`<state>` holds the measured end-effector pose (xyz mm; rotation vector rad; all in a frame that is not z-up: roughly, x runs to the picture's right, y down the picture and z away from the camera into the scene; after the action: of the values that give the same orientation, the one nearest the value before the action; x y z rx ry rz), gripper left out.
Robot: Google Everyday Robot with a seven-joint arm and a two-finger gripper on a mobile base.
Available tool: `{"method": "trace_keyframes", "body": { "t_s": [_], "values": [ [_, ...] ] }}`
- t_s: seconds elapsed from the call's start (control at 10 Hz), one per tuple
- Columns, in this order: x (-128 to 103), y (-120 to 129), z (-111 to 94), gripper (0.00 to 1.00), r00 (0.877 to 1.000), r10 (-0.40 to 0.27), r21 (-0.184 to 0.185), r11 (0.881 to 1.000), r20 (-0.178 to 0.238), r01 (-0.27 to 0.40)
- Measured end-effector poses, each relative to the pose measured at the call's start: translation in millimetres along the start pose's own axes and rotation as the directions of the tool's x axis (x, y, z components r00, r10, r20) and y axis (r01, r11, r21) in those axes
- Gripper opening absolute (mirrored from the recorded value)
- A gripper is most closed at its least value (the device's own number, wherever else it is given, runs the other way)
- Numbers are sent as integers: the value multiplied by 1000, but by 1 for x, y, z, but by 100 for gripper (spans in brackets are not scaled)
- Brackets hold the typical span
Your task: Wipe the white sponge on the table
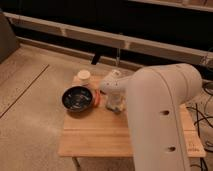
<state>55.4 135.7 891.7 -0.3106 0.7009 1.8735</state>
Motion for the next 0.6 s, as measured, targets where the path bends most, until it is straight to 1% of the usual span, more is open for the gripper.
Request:
{"method": "trace_keyframes", "body": {
  "t_s": [0.1, 0.2, 0.3, 0.6],
  "values": [
    [12, 3, -2, 15, 1000, 11, -24, 1000, -15, -12],
    [20, 4, -4, 15, 1000, 17, -34, 999, -24, -18],
    [26, 4, -5, 15, 999, 14, -34, 999, -29, -15],
    [27, 4, -4, 15, 999, 11, -30, 999, -30, -12]
  ]
}}
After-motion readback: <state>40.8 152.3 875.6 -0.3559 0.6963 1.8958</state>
